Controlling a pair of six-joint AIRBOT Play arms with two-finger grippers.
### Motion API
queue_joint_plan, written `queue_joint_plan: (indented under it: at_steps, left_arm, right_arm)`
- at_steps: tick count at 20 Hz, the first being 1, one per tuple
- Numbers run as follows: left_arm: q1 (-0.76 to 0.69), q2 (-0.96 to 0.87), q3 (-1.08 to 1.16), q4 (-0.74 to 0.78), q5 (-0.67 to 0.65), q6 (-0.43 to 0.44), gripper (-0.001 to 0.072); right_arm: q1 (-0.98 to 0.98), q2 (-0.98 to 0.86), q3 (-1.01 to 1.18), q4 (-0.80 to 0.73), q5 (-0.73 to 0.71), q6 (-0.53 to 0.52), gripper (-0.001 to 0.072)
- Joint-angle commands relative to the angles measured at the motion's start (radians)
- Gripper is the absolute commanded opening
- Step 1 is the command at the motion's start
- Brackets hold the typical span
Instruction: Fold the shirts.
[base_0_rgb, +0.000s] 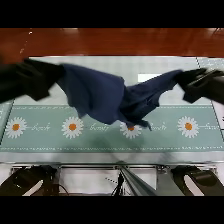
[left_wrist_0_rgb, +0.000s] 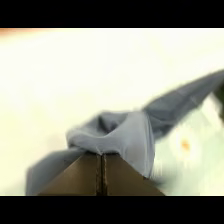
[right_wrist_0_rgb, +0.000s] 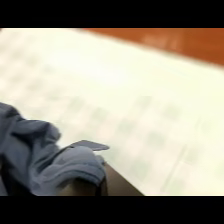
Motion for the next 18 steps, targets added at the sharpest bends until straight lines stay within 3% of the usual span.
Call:
queue_joint_plan:
  at_steps: [1,3,8,16,18]
  left_arm:
    - [0.0,0.013,0.218,0.093,0.001,-0.023,0.0012]
    - [0.0,0.013,0.314,0.141,-0.052,-0.023,0.0012]
    - [0.0,0.016,0.465,0.309,-0.314,-0.059,0.0012]
    - [-0.002,0.015,0.496,0.296,-0.437,-0.145,0.0012]
    - [-0.002,0.015,0.482,0.27,-0.488,-0.161,0.0012]
  right_arm:
    - [-0.032,0.027,0.219,-0.063,0.059,0.033,0.0026]
    - [-0.032,0.027,0.315,-0.088,0.06,0.041,0.0026]
    - [-0.032,0.027,0.517,-0.327,0.078,0.139,0.0026]
    - [-0.032,0.026,0.756,-0.537,0.084,0.241,0.0025]
    - [-0.032,0.021,0.758,-0.591,0.148,0.263,0.0025]
